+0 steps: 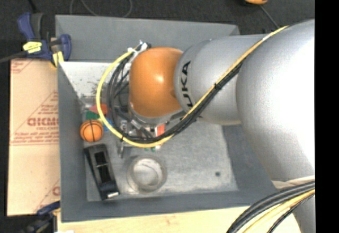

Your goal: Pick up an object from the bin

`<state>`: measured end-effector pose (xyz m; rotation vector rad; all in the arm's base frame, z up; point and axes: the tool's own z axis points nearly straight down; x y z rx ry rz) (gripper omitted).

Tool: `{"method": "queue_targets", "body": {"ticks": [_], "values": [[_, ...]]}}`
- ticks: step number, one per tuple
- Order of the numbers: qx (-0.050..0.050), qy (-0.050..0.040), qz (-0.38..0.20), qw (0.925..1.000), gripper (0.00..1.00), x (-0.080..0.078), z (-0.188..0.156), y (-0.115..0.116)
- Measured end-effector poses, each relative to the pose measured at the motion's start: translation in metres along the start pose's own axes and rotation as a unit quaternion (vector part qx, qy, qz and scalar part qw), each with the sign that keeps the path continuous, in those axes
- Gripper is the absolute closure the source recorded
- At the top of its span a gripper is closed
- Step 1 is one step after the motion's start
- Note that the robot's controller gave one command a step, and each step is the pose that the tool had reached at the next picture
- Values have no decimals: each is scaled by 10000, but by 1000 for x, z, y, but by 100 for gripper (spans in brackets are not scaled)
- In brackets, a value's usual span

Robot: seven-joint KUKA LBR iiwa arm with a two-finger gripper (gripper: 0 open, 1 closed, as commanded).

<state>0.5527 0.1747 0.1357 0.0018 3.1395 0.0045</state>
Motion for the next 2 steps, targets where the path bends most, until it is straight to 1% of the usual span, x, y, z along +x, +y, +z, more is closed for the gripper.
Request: {"method": "queue_targets", "body": {"ticks": [1, 2], "values": [[0, 0, 2, 10000, 100, 0, 0, 0], [11, 8, -60, 10000, 100, 0, -22, -2]]}}
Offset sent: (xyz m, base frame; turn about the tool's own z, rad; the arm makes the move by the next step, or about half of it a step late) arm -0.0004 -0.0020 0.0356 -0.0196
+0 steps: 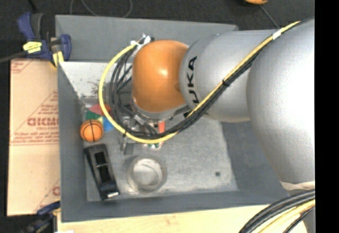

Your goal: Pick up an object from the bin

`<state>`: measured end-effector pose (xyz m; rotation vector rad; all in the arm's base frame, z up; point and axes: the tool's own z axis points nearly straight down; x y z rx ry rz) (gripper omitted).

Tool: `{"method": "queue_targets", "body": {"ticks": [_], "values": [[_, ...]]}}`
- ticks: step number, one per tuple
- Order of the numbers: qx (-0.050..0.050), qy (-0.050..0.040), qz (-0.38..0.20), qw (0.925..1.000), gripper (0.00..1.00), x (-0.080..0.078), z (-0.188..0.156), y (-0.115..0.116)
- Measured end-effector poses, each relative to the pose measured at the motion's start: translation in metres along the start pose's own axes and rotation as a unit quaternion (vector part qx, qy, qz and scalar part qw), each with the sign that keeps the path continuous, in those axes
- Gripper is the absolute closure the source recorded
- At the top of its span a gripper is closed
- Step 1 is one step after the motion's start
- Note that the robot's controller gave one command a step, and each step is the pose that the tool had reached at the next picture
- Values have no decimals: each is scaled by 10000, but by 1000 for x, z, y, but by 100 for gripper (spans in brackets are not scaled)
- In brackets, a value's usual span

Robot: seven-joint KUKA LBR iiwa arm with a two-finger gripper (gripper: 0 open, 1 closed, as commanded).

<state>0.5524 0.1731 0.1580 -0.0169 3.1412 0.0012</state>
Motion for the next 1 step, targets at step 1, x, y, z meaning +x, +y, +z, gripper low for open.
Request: {"method": "queue_targets", "body": {"ticks": [1], "values": [[-7, -17, -45, 10000, 0, 1, -17, 2]]}}
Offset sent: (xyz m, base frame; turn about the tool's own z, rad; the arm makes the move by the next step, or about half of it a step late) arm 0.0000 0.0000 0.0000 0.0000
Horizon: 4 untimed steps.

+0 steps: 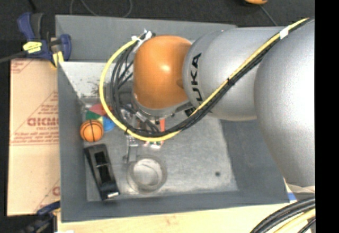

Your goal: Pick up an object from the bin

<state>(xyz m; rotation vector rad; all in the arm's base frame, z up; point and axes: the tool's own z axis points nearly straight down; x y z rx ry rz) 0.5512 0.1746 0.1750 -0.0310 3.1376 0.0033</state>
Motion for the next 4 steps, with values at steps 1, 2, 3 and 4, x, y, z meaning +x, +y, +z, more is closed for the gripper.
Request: {"method": "queue_targets", "body": {"ticks": [1, 2, 3, 4], "values": [[-4, 2, 2, 10000, 0, 0, 0, 0], [-1, -30, -335, 9994, 0, -5, 40, -37], [32, 35, -465, 9989, 0, -1, 73, -69], [4, -5, -294, 9996, 100, 18, 103, -122]]}}
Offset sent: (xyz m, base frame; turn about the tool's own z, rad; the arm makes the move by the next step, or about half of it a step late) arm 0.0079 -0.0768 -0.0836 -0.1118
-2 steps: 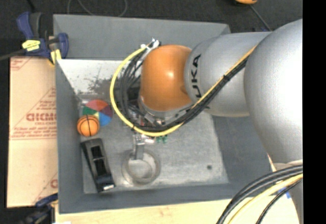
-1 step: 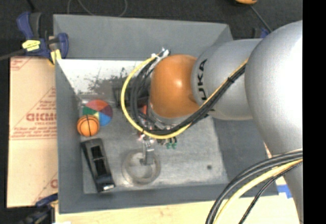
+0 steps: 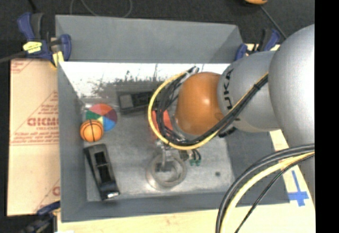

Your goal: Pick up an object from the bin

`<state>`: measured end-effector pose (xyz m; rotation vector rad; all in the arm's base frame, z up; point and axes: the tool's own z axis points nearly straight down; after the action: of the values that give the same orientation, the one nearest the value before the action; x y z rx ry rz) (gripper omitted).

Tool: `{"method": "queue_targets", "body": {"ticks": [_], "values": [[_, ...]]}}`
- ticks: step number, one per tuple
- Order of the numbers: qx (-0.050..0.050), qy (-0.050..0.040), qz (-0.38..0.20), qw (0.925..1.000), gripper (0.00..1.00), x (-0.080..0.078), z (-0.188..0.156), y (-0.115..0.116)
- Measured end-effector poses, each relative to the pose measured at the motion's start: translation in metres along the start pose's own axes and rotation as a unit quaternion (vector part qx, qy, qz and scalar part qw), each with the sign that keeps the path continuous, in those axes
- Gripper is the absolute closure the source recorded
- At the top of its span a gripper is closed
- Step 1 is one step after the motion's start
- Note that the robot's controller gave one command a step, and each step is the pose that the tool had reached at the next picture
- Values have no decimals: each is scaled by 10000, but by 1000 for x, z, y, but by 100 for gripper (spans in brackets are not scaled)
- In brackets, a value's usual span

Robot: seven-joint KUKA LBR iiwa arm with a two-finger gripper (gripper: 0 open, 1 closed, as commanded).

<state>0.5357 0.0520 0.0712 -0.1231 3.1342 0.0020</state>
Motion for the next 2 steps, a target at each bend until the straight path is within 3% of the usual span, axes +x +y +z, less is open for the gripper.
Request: {"method": "queue_targets", "body": {"ticks": [1, 2], "values": [[-3, 2, 7, 10000, 100, 0, 0, 0], [6, 56, -137, 9999, 100, -14, -43, -14]]}}
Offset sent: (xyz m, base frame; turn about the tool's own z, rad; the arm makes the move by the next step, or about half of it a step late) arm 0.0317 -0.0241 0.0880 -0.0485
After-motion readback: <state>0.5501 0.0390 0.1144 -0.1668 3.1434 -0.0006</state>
